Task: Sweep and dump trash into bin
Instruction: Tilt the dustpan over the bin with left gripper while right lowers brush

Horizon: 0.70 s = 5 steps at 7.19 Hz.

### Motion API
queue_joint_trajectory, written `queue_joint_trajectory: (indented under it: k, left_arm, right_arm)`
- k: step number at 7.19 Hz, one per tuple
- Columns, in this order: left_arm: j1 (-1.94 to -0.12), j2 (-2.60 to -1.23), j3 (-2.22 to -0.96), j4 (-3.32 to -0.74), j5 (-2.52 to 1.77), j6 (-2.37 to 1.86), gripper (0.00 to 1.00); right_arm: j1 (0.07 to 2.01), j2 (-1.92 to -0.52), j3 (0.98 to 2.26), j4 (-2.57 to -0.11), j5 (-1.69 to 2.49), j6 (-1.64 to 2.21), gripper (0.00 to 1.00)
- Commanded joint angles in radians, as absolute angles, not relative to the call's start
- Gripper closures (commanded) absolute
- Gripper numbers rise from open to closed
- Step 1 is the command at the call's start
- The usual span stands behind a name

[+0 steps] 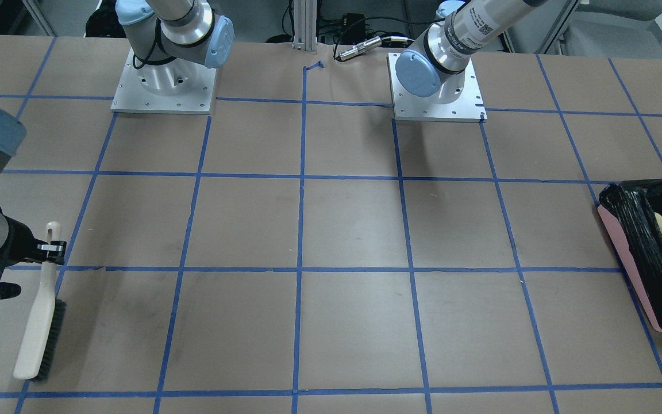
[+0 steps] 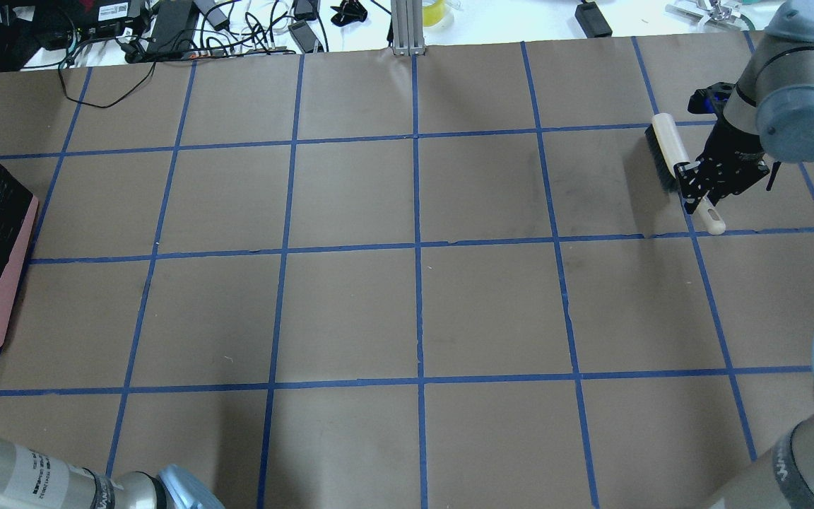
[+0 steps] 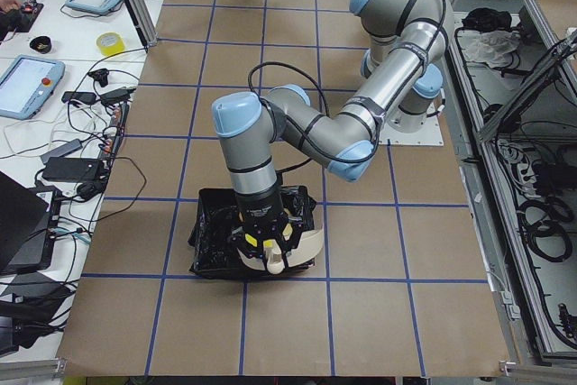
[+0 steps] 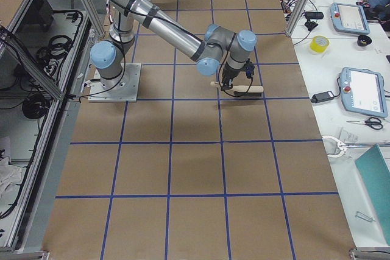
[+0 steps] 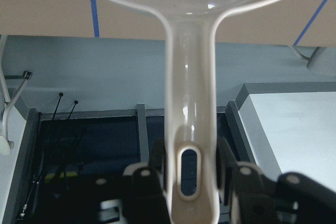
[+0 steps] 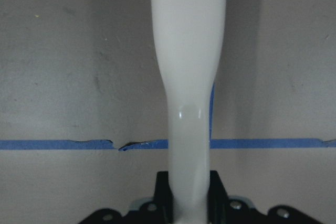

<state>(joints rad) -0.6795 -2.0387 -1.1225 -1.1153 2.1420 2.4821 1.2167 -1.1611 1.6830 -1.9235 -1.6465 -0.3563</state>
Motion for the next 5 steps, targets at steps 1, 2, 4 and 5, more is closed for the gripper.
queue_joint_trajectory:
  k: [1, 2, 4, 5]
  left_arm:
    - [-0.777, -1.978, -1.193, -1.010, 2.242, 2.506, 1.00]
    - [-0.796, -1.944, -1.245, -0.952, 2.261, 2.508, 1.00]
    - [-0.801, -1.893, -1.360, -0.754, 2.247, 2.563, 1.00]
    - [-0.816, -1.869, -1.405, -0.721, 2.250, 2.566, 1.00]
  right_arm:
    - [1.216, -1.163, 1.700, -1.928, -1.641, -0.359, 0.86]
    - [1.216, -1.163, 1.701, -1.931, -1.632, -0.359, 0.75]
    - [1.216, -1.158, 1.701, -1.934, -1.632, -0.382, 0.40]
    - [1.216, -1.160, 1.701, -1.934, -1.632, -0.380, 0.37]
